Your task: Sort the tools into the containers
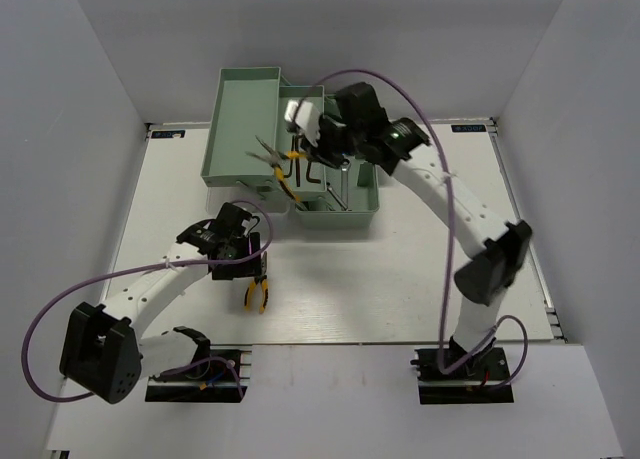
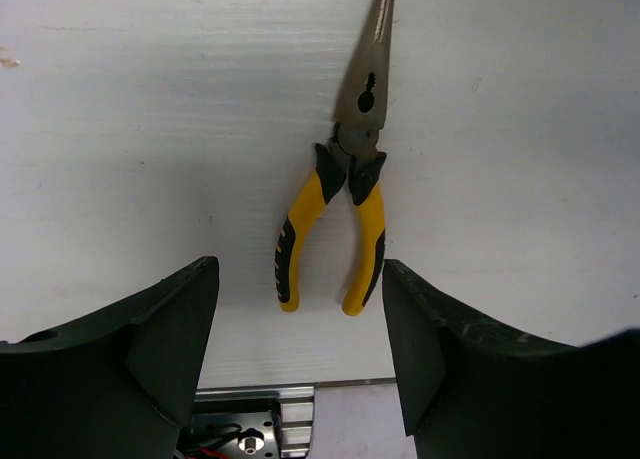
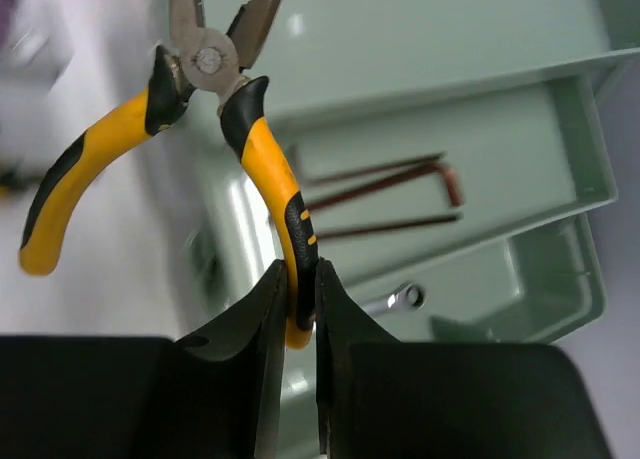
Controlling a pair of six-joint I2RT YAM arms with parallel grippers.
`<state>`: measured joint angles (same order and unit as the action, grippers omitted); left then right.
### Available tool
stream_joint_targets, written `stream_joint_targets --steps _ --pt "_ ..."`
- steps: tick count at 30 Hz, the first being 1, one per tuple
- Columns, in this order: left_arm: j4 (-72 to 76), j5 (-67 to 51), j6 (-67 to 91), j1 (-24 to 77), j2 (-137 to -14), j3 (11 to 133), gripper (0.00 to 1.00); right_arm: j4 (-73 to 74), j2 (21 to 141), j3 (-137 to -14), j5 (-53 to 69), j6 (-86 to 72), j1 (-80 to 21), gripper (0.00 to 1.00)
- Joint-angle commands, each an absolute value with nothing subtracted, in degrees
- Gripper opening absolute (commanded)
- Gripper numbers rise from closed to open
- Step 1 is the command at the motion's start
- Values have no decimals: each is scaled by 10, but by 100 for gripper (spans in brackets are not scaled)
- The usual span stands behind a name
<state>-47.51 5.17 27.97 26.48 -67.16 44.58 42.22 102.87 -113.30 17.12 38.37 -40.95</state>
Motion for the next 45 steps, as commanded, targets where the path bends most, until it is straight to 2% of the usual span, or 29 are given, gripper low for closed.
stream_joint_targets --steps 1,2,4,10,21,30,32,34,36,38,39,40,41,43,45 --pt "-485 74 295 268 -657 449 76 314 1109 -1276 90 210 -418 0" --pt "-485 74 301 268 -657 449 76 304 1162 -1328 78 198 -424 0" --pt "-485 74 301 268 -657 449 76 245 1191 -1381 27 175 -436 0" --pt "-490 79 316 268 -657 449 75 126 1257 -1362 -54 139 -449 0" --pt "-474 69 321 268 -676 438 74 70 1281 -1349 -56 185 -486 0" --pt "-474 75 321 268 -676 438 74 110 1291 -1332 -51 163 -498 1" --pt "-474 75 321 268 -676 438 72 119 1286 -1318 -52 155 -495 18" --pt "-474 75 321 273 -676 438 71 129 1278 -1305 -55 153 -493 22" --pt "-474 75 321 273 -676 438 70 129 1265 -1287 -58 153 -490 22" --pt "-474 75 321 273 -676 438 70 134 1259 -1285 -56 154 -488 29" --pt "-474 75 321 273 -676 438 70 135 1258 -1285 -53 155 -487 34" --pt "-474 75 321 273 -676 438 70 145 1255 -1285 -48 156 -486 52" --pt "-474 75 321 273 -676 438 70 148 1253 -1286 -43 156 -486 59" --pt "-474 75 326 273 -676 438 70 154 1245 -1287 -35 151 -486 70" --pt "-479 81 326 279 -676 438 66 159 1233 -1301 -25 137 -481 74"
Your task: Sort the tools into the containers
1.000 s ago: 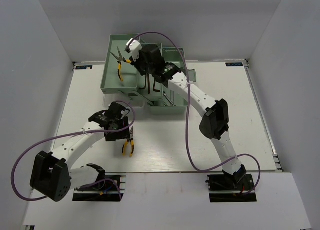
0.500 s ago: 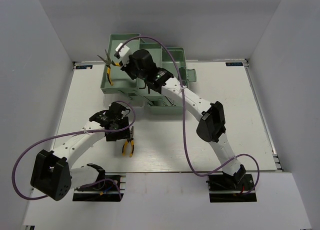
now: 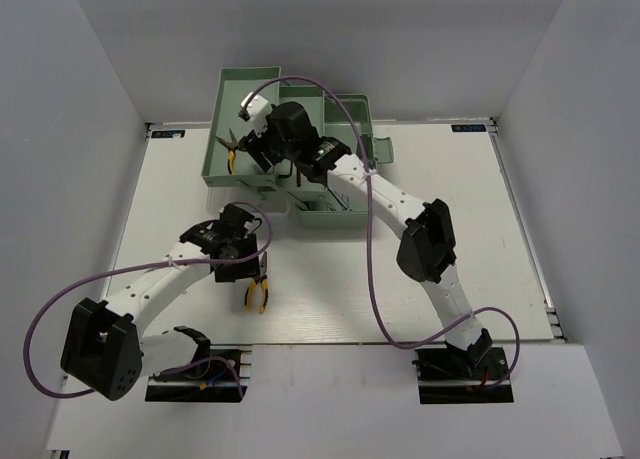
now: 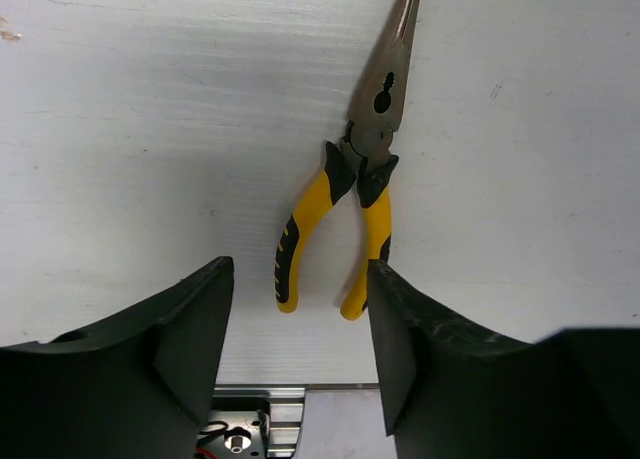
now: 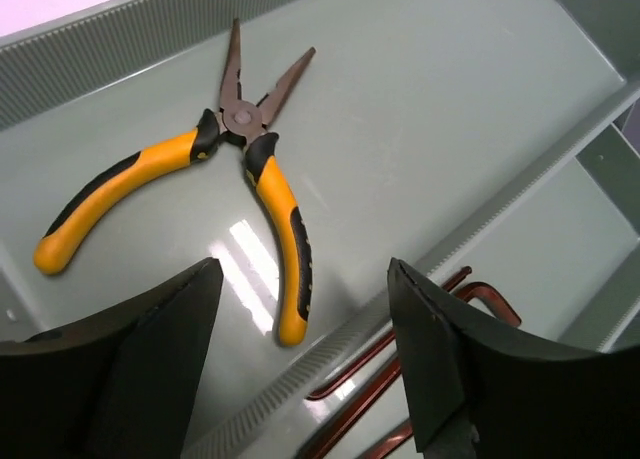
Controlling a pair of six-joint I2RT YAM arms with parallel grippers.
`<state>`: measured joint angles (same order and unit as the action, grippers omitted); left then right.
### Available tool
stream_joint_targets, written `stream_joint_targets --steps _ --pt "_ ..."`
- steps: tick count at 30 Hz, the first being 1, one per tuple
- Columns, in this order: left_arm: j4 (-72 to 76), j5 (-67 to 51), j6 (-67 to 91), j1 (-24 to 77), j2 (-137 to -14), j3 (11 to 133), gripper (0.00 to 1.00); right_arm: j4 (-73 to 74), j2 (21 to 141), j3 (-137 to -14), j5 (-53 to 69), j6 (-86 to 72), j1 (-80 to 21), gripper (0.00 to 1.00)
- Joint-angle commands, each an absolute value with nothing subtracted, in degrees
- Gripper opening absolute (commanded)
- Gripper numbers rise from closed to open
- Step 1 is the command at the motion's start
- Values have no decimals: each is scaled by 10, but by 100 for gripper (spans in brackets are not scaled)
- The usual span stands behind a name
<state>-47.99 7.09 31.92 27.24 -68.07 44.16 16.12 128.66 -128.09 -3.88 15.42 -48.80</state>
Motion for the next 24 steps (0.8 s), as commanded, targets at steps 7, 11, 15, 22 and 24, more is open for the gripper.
stream_joint_targets --steps 7,11,15,22,24 --pt "-479 75 326 284 -732 438 50 195 1161 -1342 -51 130 -462 14" --pt "-465 75 321 294 -744 438 48 226 1088 -1271 -78 143 -398 0" --pt "-453 75 321 301 -770 432 48 242 1010 -1111 -55 102 -324 0" --pt "-427 75 316 318 -830 426 40 238 873 -883 70 23 -236 0" --pt "-422 80 316 325 -841 421 27 236 830 -822 90 7 -219 3"
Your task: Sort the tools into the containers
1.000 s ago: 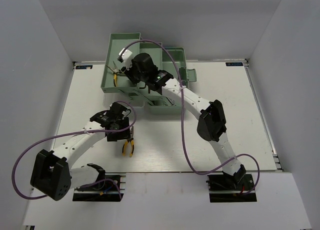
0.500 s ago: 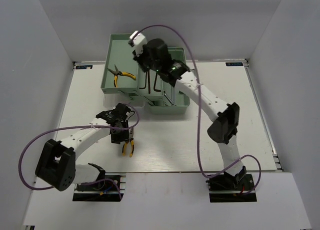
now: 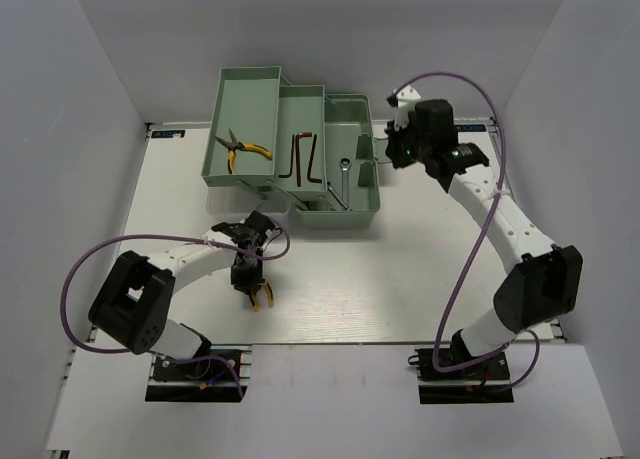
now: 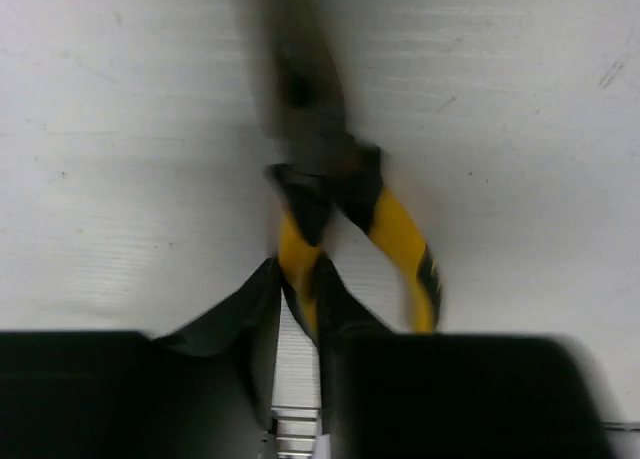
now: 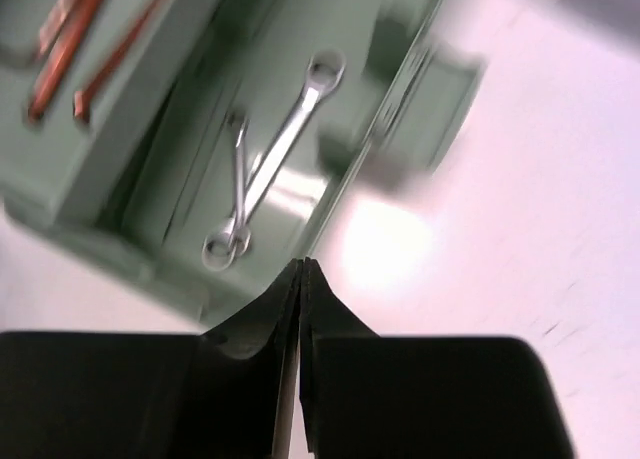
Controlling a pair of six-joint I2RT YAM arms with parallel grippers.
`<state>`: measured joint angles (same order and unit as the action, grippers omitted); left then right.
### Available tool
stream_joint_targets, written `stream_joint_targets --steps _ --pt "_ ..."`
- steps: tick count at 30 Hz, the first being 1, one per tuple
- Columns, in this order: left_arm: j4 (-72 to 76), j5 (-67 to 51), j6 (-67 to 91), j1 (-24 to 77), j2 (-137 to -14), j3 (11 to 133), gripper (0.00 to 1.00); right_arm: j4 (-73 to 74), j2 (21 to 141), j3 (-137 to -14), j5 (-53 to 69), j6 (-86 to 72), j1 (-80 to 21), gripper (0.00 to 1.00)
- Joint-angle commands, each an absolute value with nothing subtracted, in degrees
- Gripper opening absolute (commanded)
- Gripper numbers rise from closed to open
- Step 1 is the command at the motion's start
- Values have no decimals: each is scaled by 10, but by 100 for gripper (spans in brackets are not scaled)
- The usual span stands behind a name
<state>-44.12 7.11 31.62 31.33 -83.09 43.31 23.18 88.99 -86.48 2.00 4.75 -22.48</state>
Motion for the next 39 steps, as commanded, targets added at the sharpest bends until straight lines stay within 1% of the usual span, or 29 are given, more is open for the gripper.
stream_joint_targets --steps 1,3,4,6,7,8,9,10,11,12,13,14,15,16,17,18,20,21,22,24,25,27,28,29,30,31,34,36,39 --pt "-422 80 316 325 -841 421 16 234 821 -795 112 4 -208 7" --pt "-422 80 321 332 -848 421 4 233 783 -745 139 -10 -201 11" --pt "-429 80 321 332 -848 426 0 229 773 -733 143 -11 -193 14" --pt "-438 75 321 347 -825 432 0 229 745 -685 158 -11 -183 23" --pt "-450 67 321 347 -811 443 0 229 727 -674 167 -7 -177 32" --pt "-450 43 306 356 -796 450 0 229 710 -665 177 -4 -177 61" --pt "-458 24 295 364 -778 459 0 229 703 -645 184 -3 -172 73" --pt "-458 2 281 369 -738 481 0 232 680 -623 186 -2 -170 79" --pt "-458 -23 253 369 -718 495 0 229 669 -602 186 -3 -165 76" --pt "-458 -78 239 375 -699 510 0 225 665 -592 189 -3 -163 66" --pt "-448 -104 227 381 -683 547 0 224 648 -571 185 14 -159 43" --pt "-448 -142 207 381 -662 572 0 208 643 -547 180 12 -157 13" --pt "-448 -152 200 381 -662 599 0 205 637 -535 176 6 -155 0" --pt "-448 -152 194 381 -662 658 0 200 625 -504 176 6 -152 0" --pt "-463 -132 194 381 -670 690 0 186 620 -496 174 7 -150 0" --pt "-469 -109 194 375 -679 753 0 182 618 -488 175 4 -145 0" --pt "-481 -23 201 367 -706 813 0 168 608 -461 184 4 -142 0" --pt "-481 4 206 367 -736 865 0 161 605 -454 188 4 -138 0" --pt "-481 63 212 367 -753 889 0 151 600 -436 190 4 -136 0" --pt "-475 118 217 353 -787 959 0 138 593 -421 200 4 -128 0" --pt "-475 180 224 353 -828 984 0 137 589 -415 203 6 -124 0" --pt "-484 233 219 338 -871 1060 0 133 583 -406 213 10 -122 0" --pt "-492 272 208 327 -921 1088 0 129 581 -401 216 10 -120 0" --pt "-502 294 199 320 -952 1150 0 129 575 -396 228 11 -116 0" --pt "-546 335 187 315 -987 1191 0 124 574 -394 231 11 -114 0" --pt "-591 342 169 302 -1056 1279 0 122 572 -389 241 12 -112 0" --pt "-618 370 139 285 -1127 1390 0 122 571 -385 254 14 -106 0" --pt "-600 384 120 271 -1136 1390 0 122 569 -382 262 15 -103 0" --pt "-578 389 107 246 -1130 1349 0 122 567 -379 265 18 -97 0"
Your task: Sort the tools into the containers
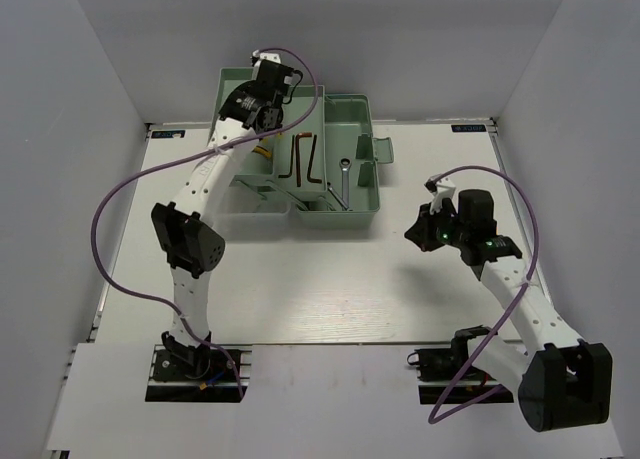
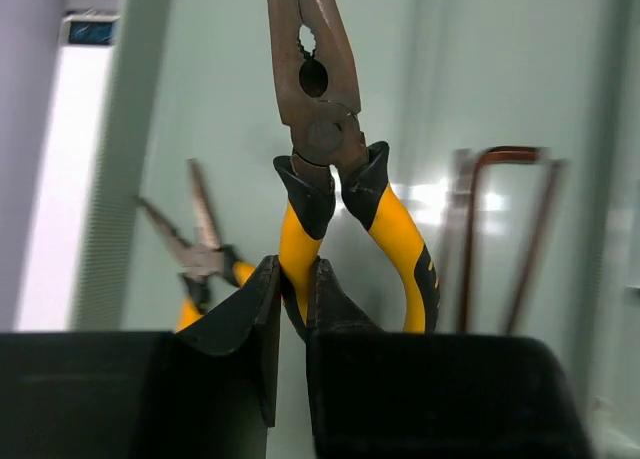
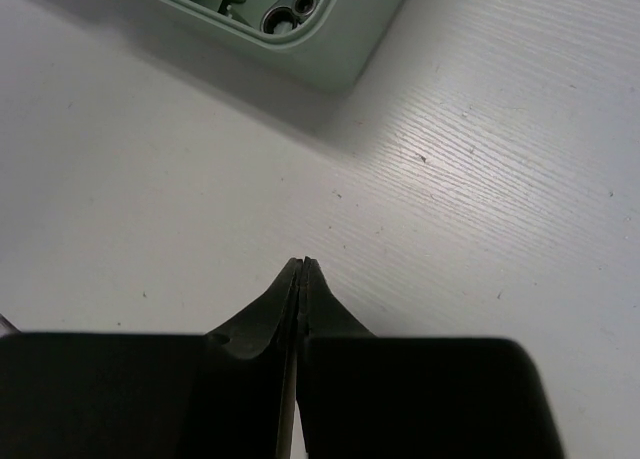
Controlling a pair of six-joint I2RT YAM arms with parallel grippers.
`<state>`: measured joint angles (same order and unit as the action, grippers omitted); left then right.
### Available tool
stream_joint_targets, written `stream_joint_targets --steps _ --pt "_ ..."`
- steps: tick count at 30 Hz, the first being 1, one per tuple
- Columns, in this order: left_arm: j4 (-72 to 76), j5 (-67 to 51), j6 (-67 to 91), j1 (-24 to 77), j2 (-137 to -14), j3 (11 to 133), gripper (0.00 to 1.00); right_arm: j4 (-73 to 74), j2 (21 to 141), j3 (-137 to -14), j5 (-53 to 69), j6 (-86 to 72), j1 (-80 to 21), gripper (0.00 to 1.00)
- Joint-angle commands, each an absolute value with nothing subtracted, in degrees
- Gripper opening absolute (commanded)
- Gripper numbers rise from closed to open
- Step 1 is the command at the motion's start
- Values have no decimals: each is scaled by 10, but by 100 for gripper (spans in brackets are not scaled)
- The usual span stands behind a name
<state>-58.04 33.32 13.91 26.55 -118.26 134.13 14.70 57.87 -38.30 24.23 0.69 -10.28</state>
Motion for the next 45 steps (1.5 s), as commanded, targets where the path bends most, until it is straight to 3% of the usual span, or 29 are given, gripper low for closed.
stream_joint_targets --steps 1,13,14,15,17,18,19,22,25,27,28,29,30,31,32,35,36,37,38,39,41,42,45 --pt "-572 389 107 239 -1130 1341 0 120 566 -378 265 18 -93 0" --pt "-566 346 90 211 -1149 1292 0 120 578 -375 279 22 -85 0" --pt "-566 332 90 206 -1149 1286 0 117 578 -375 280 22 -84 6" --pt "-566 332 90 206 -1149 1279 3 119 580 -375 284 24 -85 25" --pt "-566 317 90 206 -1155 1279 24 121 583 -376 295 26 -83 46" --pt "-566 317 90 206 -1155 1272 47 123 585 -377 304 29 -83 59" --pt "-566 310 90 206 -1155 1272 57 122 584 -378 309 33 -83 61" --pt "-566 287 90 206 -1137 1282 78 134 583 -380 358 74 -84 61" --pt "-572 272 96 213 -1096 1300 86 150 584 -376 480 169 -91 48" --pt "-572 272 104 219 -1056 1281 86 166 588 -371 573 245 -98 39" --pt "-566 255 117 219 -994 1227 83 177 598 -383 614 312 -107 33" --pt "-553 245 122 219 -953 1186 70 202 609 -394 614 373 -111 30" --pt "-511 230 122 212 -909 1136 43 233 634 -408 618 397 -122 28" --pt "-485 219 139 212 -858 1080 0 247 648 -443 613 440 -127 21" --pt "-463 225 139 212 -809 971 0 280 662 -480 609 487 -133 18" --pt "-430 225 165 212 -647 806 0 305 725 -552 572 530 -180 10" --pt "-430 231 176 212 -591 774 4 310 766 -610 534 539 -222 10" --pt "-448 231 203 212 -566 743 17 332 781 -633 518 545 -238 10" --pt "-453 231 216 212 -543 682 53 339 794 -698 501 558 -256 11" --pt "-454 217 228 212 -521 651 64 346 841 -718 457 558 -317 15" --pt "-467 178 267 212 -478 574 81 353 888 -796 334 555 -365 27" --pt "-472 166 283 212 -469 556 83 358 922 -812 310 551 -427 34" --pt "-486 140 332 212 -440 507 87 330 982 -881 206 515 -485 57"
